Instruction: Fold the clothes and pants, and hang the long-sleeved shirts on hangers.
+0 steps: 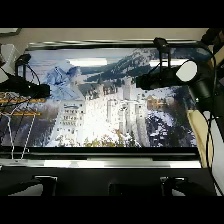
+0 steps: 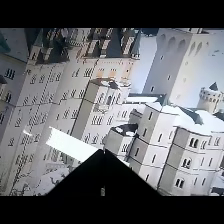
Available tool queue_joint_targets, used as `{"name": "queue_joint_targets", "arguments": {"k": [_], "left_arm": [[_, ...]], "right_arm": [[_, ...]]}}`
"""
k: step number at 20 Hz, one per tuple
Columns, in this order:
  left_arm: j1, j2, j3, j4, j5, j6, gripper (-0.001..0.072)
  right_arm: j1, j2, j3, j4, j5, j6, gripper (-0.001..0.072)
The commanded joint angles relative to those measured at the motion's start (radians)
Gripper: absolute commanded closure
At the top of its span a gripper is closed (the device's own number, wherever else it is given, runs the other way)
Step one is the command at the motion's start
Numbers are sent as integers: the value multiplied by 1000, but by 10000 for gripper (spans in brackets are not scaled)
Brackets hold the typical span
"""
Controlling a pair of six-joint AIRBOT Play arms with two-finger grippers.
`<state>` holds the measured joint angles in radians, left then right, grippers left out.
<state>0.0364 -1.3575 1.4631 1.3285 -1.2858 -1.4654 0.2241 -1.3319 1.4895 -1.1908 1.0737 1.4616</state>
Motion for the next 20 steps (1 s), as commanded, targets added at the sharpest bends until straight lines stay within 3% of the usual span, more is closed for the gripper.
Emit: {"name": "queue_joint_targets", "arguments": {"k": [1, 20], "left_arm": [[1, 0, 0, 0, 0, 0, 692], [-1, -1, 0, 0, 83, 0, 693]], "right_arm": [[1, 0, 1, 0, 0, 0, 671], [1, 0, 1, 12, -10, 1, 671]]}}
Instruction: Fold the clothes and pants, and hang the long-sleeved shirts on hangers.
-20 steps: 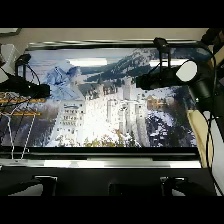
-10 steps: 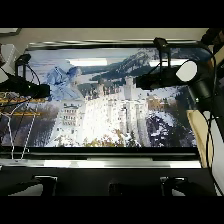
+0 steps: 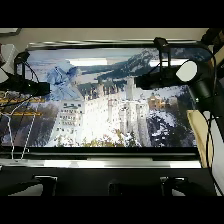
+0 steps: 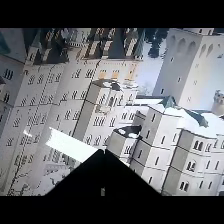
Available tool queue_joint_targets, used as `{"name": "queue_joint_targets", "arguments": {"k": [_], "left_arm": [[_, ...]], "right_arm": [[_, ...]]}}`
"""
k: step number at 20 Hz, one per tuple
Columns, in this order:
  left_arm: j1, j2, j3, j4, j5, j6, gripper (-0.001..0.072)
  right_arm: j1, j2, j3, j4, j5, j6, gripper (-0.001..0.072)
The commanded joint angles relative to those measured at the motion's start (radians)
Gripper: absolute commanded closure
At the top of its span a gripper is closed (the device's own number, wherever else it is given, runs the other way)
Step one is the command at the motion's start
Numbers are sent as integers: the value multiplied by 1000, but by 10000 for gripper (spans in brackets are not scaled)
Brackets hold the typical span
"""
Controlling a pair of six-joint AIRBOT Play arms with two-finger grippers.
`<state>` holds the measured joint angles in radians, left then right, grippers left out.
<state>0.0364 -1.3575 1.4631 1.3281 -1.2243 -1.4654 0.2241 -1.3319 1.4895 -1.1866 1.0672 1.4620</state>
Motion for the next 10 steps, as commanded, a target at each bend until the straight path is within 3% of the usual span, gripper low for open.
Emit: {"name": "queue_joint_targets", "arguments": {"k": [1, 3, 4, 6, 7, 10], "left_arm": [[-1, -2, -1, 0, 21, 0, 692], [0, -2, -2, 0, 1, -1, 689], [0, -2, -2, 1, -2, -2, 599], [2, -12, -2, 37, 17, -139, 87], [2, -29, -1, 90, 28, -224, 57], [2, -145, 11, 131, 158, -262, 57]], "right_arm": [[1, 0, 1, 8, -3, 0, 671], [1, 0, 1, 7, -4, 0, 671], [1, 0, 1, 8, -3, 0, 671], [1, 0, 1, 7, -2, 0, 671], [1, 0, 1, 7, -4, 0, 671], [1, 0, 1, 6, 5, 0, 670]]}}
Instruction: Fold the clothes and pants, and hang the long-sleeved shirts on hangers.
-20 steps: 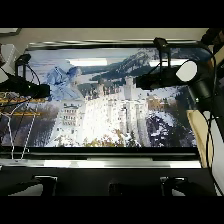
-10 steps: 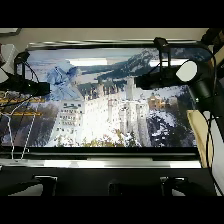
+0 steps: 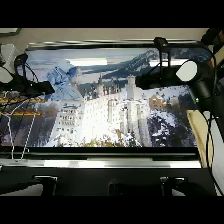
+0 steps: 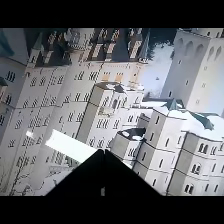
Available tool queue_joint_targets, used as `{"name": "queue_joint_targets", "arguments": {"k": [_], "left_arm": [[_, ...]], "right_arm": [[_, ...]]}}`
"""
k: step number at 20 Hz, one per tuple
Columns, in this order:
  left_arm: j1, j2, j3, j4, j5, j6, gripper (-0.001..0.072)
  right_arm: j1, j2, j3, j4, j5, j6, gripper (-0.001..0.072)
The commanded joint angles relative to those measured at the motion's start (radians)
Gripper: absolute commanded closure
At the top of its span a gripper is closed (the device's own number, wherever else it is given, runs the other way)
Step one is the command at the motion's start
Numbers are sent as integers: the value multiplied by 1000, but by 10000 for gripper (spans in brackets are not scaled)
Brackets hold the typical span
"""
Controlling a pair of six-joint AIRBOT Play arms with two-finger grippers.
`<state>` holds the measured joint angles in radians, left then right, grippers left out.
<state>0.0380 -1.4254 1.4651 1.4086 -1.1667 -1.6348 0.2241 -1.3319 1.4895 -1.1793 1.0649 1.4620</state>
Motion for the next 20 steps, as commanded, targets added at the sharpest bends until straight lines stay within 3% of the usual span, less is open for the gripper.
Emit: {"name": "queue_joint_targets", "arguments": {"k": [1, 3, 8, 9, 11, 12, 14, 17, 20], "left_arm": [[0, -139, 35, 51, 135, -126, 57], [0, -266, 90, 51, 195, -175, 57], [7, -516, 233, 51, 303, -183, 62], [13, -539, 257, 51, 313, -208, 148], [19, -550, 285, 50, 312, -216, 617], [19, -549, 303, 50, 291, -202, 694], [11, -541, 373, 37, 179, -162, 695], [-42, -465, 489, -126, -47, -4, 697], [-199, -307, 514, -145, -203, -3, 697]], "right_arm": [[1, 0, 1, -3, 15, 0, 670], [1, 0, 1, -2, 34, 0, 670], [1, 0, 1, -2, 89, 1, 670], [0, 0, 1, -1, 100, 1, 670], [1, 0, 1, 0, 118, 1, 670], [1, 0, 1, -1, 120, 1, 670], [0, 0, 1, -2, 125, 1, 670], [0, 24, 1, -19, 138, 19, 649], [0, 97, 1, -98, 144, 40, 649]]}}
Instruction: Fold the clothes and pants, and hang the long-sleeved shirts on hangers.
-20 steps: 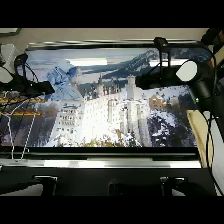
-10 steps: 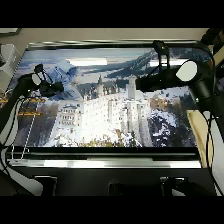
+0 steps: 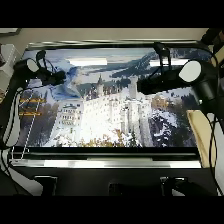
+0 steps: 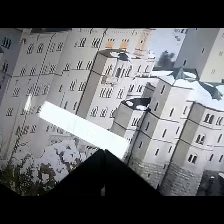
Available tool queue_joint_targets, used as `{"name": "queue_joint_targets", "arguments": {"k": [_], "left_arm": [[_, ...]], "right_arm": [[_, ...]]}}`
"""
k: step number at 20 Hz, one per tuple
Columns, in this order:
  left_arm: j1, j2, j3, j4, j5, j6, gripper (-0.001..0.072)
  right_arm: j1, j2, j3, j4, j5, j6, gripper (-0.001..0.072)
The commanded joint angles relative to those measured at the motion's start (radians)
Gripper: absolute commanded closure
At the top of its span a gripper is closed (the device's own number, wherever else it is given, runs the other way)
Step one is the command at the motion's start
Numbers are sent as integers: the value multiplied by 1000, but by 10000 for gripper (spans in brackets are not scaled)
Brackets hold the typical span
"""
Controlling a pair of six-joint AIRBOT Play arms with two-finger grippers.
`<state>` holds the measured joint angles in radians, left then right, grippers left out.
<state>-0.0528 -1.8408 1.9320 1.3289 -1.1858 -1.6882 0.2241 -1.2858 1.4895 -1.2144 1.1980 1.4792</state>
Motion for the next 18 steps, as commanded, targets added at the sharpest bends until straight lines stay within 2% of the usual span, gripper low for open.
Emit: {"name": "queue_joint_targets", "arguments": {"k": [1, 5, 9, 12, 14, 15, 16, 17, 18], "left_arm": [[-169, 152, 47, -65, -221, 46, 696], [-447, 212, 45, -92, -298, -50, 696], [-693, 141, -35, -100, -226, -106, 696], [-778, 49, -110, -171, -175, -118, 695], [-808, -9, -115, -245, -145, -106, 695], [-817, -28, -115, -274, -131, -84, 695], [-819, -40, -115, -287, -126, -80, 693], [-814, -38, -114, -286, -127, -74, 606], [-800, -26, -109, -284, -139, -66, 371]], "right_arm": [[0, 80, 1, -107, 19, 29, 649], [0, 213, 1, -317, 130, 47, 649], [1, 329, 1, -379, 239, 47, 652], [1, 381, 1, -371, 320, 49, 652], [1, 394, 1, -365, 335, 119, 650], [1, 394, 1, -366, 344, 149, 633], [1, 393, 1, -366, 342, 202, 565], [1, 392, 1, -366, 328, 252, 466], [1, 392, 1, -365, 316, 288, 363]]}}
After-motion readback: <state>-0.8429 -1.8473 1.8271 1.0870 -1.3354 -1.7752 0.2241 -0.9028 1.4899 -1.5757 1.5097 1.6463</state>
